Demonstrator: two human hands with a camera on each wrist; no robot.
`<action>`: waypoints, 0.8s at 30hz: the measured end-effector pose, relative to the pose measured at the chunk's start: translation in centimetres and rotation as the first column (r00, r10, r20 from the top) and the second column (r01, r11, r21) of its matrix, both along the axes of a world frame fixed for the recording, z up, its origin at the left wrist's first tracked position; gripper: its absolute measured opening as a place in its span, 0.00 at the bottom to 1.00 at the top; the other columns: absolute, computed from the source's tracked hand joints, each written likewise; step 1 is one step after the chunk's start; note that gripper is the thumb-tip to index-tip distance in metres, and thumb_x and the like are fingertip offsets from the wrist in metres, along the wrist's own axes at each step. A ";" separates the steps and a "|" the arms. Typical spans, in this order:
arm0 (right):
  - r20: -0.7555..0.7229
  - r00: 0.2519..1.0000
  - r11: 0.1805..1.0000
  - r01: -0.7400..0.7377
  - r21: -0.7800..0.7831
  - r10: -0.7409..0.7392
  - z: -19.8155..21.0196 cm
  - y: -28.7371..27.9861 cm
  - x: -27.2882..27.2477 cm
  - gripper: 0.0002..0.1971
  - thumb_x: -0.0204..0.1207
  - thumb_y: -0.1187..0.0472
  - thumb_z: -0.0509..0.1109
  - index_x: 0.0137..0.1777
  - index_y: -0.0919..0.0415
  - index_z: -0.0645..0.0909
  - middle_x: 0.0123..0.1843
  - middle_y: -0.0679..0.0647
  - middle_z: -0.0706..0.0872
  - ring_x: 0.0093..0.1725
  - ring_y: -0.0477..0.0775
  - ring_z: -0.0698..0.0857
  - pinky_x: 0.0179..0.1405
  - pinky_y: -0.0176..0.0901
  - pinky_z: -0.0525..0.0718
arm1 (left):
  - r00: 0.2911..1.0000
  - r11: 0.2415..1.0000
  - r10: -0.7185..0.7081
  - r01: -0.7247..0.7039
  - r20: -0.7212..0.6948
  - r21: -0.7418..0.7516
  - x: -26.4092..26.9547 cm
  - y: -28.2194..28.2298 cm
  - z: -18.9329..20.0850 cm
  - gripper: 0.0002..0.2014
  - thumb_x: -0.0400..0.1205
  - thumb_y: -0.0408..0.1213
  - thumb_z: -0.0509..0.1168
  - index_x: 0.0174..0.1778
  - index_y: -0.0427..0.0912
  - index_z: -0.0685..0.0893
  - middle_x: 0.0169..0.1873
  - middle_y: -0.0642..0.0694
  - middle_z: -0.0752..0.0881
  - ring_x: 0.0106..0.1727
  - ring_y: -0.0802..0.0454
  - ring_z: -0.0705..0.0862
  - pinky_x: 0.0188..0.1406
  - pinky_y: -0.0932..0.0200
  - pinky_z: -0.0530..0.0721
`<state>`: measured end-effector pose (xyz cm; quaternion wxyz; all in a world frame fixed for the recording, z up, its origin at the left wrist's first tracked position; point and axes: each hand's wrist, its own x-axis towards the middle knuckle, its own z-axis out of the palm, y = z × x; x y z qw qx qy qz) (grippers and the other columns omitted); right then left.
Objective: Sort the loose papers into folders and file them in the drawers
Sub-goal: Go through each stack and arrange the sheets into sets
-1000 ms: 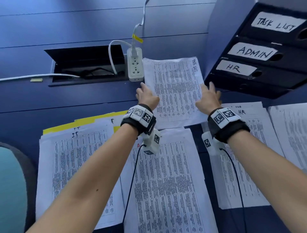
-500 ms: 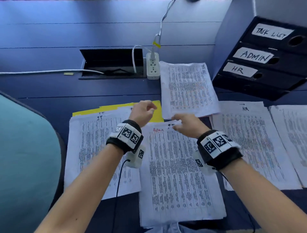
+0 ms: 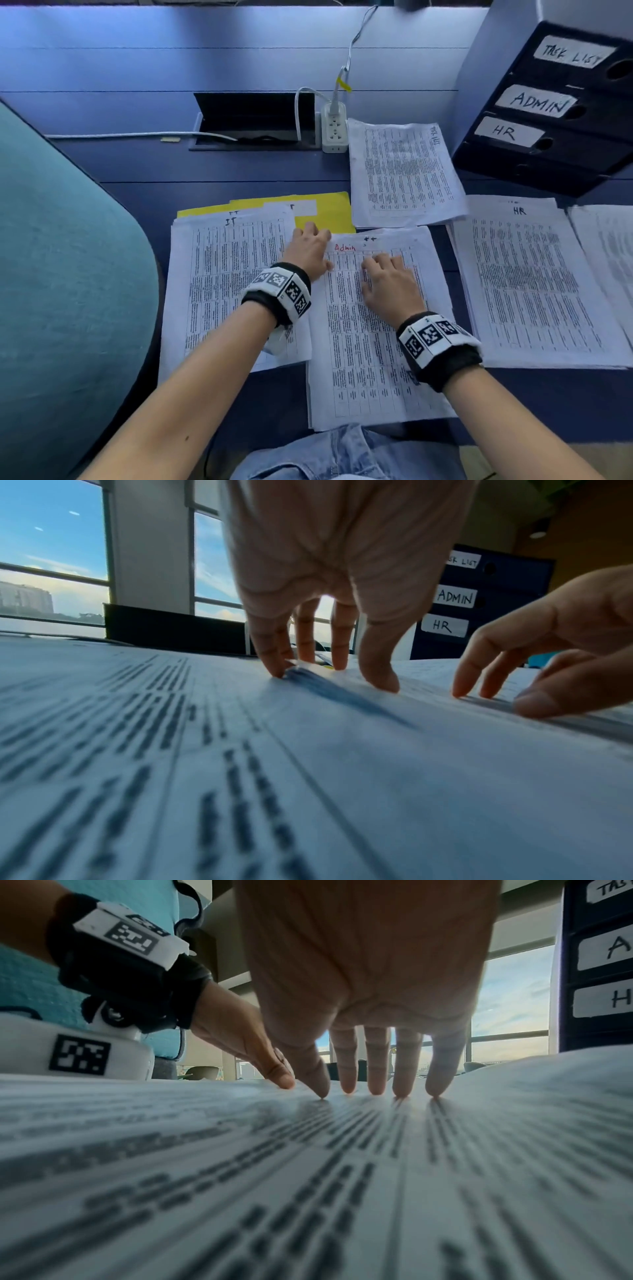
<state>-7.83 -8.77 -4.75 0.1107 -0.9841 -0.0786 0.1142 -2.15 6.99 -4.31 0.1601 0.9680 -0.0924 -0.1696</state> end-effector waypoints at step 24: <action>0.177 0.982 0.992 0.040 0.117 -0.060 -0.9 0.2 -0.1 0.36 0.67 0.63 0.72 0.75 0.58 0.61 0.72 0.58 0.68 0.68 0.60 0.67 0.64 0.59 0.74 | 0.999 0.969 0.025 -0.035 -0.043 -0.245 -0.6 -0.1 0.4 0.10 0.78 0.25 0.63 0.55 0.32 0.82 0.51 0.39 0.79 0.53 0.46 0.77 0.53 0.57 0.74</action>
